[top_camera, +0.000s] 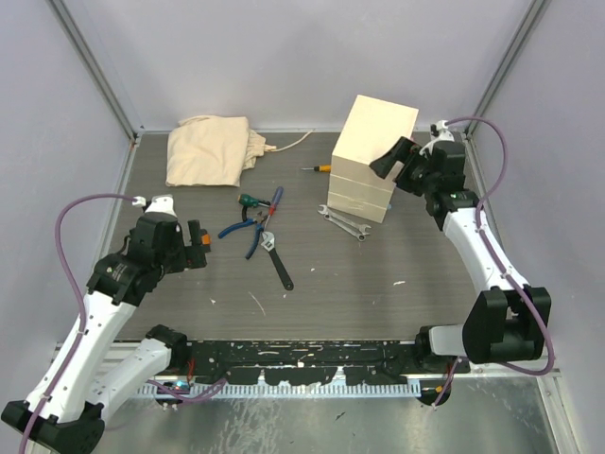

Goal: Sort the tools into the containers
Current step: Move the storage box to the corner of the board.

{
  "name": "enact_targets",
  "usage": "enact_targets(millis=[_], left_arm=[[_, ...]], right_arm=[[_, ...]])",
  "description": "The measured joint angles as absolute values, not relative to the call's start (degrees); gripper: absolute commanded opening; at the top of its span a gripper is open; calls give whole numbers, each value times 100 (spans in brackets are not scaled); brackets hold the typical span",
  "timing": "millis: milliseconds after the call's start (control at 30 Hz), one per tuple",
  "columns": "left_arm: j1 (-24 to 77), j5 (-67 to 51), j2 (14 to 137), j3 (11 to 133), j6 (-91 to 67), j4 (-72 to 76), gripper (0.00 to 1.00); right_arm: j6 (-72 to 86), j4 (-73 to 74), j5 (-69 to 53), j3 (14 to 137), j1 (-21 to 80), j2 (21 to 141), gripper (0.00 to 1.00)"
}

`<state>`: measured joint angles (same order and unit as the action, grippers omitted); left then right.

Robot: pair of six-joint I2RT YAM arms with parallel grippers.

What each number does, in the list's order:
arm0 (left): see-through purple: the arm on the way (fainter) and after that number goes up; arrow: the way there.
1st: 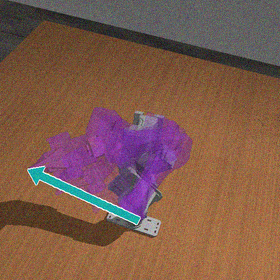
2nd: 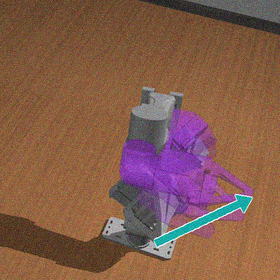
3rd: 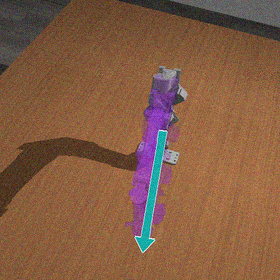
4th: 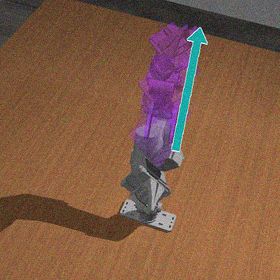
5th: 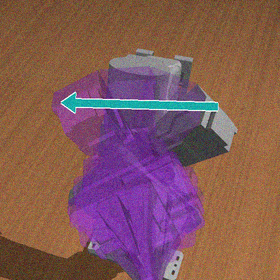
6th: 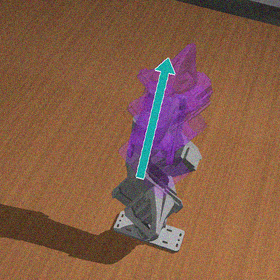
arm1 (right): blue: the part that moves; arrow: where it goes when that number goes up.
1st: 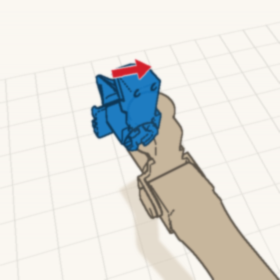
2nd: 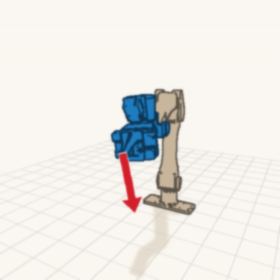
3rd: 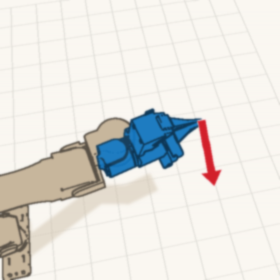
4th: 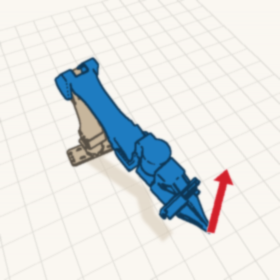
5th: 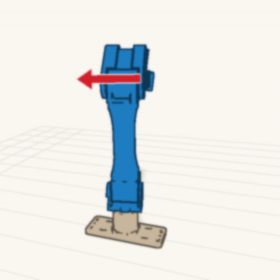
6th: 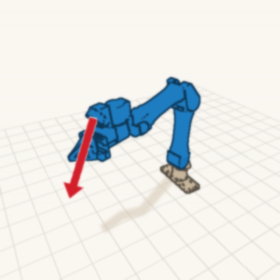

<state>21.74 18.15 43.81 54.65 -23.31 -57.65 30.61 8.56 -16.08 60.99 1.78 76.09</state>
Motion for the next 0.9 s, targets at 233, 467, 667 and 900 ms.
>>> enact_targets(millis=[233, 467, 667, 900], left_arm=[[2174, 1815, 4388, 5465, -2331, -5765, 98], [2174, 1782, 4309, 5478, -2322, -5752, 98], [2174, 1603, 4344, 5725, -2327, -5695, 98], [2174, 1638, 4591, 5957, -2539, -5498, 98]], right_arm=[[3138, 1028, -1505, 6016, 427, 7363, 100], [2703, 1640, -749, 6191, 403, 6952, 100], [2342, 1920, -572, 6661, -128, 6982, 100], [2270, 1785, -1170, 7867, -974, 8066, 100]])
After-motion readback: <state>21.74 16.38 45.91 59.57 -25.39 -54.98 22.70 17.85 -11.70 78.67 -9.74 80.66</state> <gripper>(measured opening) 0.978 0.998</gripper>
